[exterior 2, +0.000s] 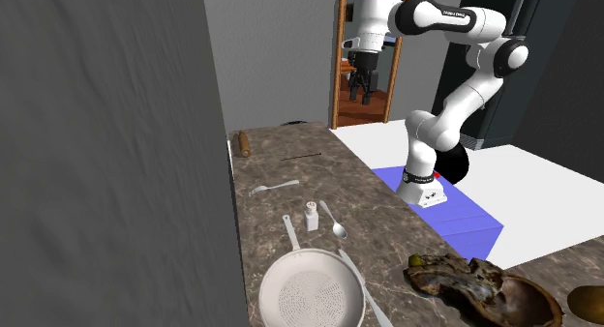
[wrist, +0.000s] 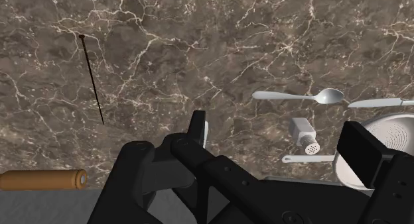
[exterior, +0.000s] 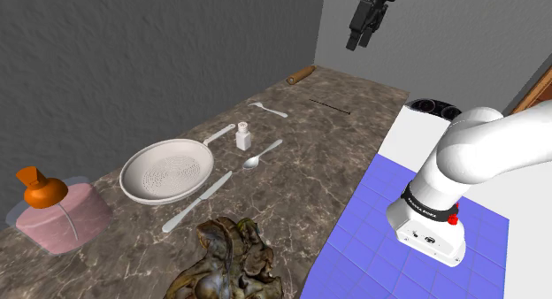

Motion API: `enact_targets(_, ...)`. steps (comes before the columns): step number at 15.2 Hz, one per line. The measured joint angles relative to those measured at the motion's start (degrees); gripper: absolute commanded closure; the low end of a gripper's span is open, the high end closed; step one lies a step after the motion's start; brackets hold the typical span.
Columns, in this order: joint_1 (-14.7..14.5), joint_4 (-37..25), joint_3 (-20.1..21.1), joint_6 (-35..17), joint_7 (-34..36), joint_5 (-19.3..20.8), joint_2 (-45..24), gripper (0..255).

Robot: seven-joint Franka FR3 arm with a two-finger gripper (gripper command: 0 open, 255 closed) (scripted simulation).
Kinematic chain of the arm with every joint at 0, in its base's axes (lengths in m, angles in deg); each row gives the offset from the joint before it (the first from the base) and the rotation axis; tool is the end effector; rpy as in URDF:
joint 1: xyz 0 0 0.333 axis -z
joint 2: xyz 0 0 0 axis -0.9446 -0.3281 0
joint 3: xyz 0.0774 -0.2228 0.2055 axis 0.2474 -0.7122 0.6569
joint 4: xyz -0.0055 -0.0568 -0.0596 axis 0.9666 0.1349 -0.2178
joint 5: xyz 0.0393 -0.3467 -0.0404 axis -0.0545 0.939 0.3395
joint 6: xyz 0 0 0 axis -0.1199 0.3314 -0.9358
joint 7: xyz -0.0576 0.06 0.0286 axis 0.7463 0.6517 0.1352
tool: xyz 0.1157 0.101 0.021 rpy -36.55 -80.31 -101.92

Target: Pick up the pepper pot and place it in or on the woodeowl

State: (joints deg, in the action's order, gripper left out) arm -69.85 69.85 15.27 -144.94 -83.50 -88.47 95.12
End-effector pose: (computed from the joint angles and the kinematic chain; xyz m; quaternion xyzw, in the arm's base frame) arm 0.2726 0.0017 0.5708 -0.9954 -0.0416 -0.0632 0.0580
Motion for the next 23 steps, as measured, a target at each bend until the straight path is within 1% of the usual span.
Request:
enact_targets(1, 0.0, 0.0, 0.0, 0.0, 0.0, 0.0, 0.0, 0)
enact_targets(3, -0.3, 0.5, 0.9, -1.7, 0.8, -0.6, -1.3, 0)
enact_targets(10, -1.9, 2.8, 6.1, -12.0, 5.3, -3.4, -9.7, 0)
enact_targets(17, -3.4, 0.7, 11.5, -22.4, 10.3, -4.9, -22.4, 0)
enact_targets(19, -3.6, -0.2, 12.7, -24.6, 11.6, -4.9, -25.6, 0)
enact_targets(23, -4.0, -4.5, 15.0, -29.1, 14.6, -3.8, -34.6, 0)
